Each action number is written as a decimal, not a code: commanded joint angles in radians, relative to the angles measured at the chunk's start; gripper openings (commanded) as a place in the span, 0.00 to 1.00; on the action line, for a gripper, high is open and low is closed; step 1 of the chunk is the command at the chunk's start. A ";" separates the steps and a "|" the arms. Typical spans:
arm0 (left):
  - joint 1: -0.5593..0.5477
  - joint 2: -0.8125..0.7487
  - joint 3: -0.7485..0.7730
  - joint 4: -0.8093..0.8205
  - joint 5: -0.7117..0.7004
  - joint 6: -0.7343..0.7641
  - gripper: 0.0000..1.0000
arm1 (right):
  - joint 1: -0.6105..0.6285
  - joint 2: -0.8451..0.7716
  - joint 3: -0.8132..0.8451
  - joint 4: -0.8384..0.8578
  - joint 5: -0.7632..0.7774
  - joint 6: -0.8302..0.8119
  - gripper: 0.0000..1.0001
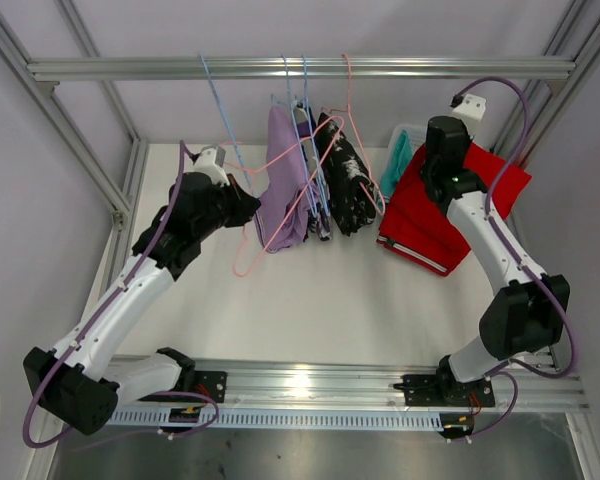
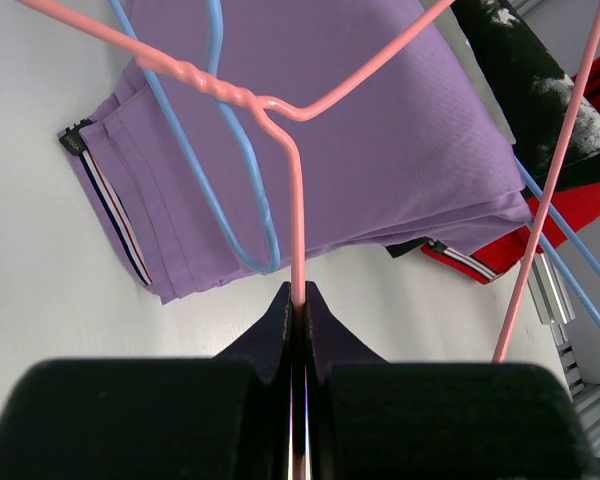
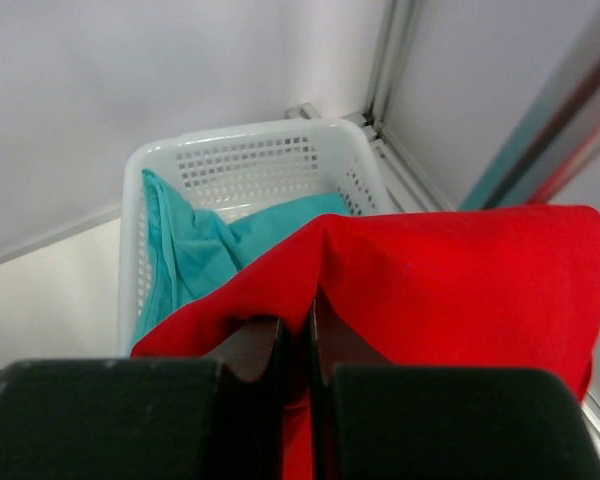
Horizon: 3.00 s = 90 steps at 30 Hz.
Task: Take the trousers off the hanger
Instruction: Place the trousers in the bin.
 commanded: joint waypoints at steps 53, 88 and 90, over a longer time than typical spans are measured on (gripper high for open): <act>-0.011 0.019 0.064 0.017 0.116 0.014 0.00 | -0.204 0.867 0.859 -0.023 -0.439 0.030 0.00; -0.013 0.025 0.070 0.015 0.145 0.022 0.00 | -0.231 0.927 0.962 0.082 -0.606 0.046 0.99; -0.013 0.023 0.072 0.014 0.145 0.022 0.00 | -0.229 0.899 0.947 0.055 -0.611 0.044 0.99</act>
